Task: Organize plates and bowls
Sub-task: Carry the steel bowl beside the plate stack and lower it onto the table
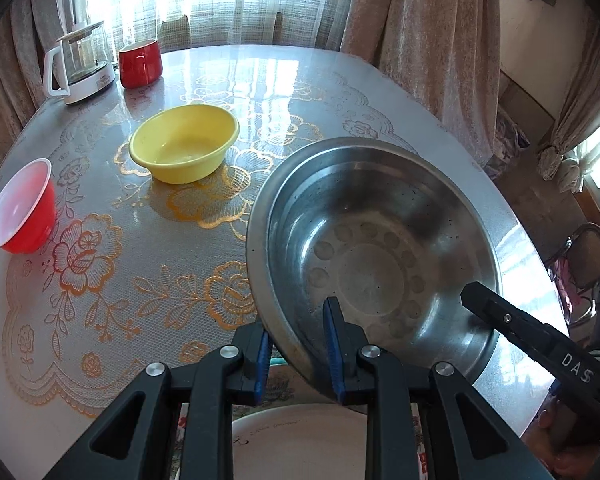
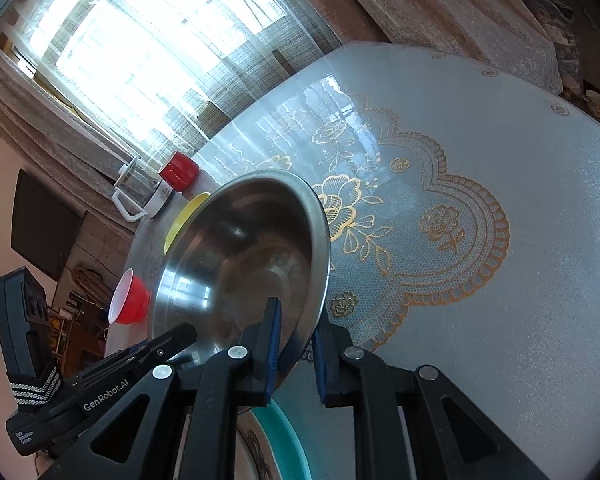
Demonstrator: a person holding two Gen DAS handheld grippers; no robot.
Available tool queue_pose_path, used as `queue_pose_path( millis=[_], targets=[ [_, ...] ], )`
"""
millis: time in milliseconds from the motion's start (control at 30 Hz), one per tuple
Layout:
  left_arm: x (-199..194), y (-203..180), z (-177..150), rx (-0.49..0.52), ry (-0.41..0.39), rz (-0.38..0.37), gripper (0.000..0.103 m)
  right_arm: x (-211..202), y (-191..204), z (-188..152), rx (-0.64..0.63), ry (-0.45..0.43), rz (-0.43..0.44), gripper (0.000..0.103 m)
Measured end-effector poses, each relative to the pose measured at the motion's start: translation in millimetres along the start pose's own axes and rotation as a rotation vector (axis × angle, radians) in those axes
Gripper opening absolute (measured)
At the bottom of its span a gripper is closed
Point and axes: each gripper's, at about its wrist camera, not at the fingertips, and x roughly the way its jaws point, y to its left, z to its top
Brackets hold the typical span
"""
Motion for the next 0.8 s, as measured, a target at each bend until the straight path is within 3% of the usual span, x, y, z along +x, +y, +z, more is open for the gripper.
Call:
queue_pose_path(
  millis=[367, 800],
  targets=[
    [8.2, -46.0, -16.8, 0.021, 0.052, -0.063, 0.025, -38.0, -34.8, -8.7, 0.04, -0.018, -0.04, 0.015],
    [24.8, -96.8, -31.5, 0.053, 0.112, -0.087, 0.027, -52.8, -71.3, -13.4, 0.101, -0.044, -0.091, 0.015]
  ],
)
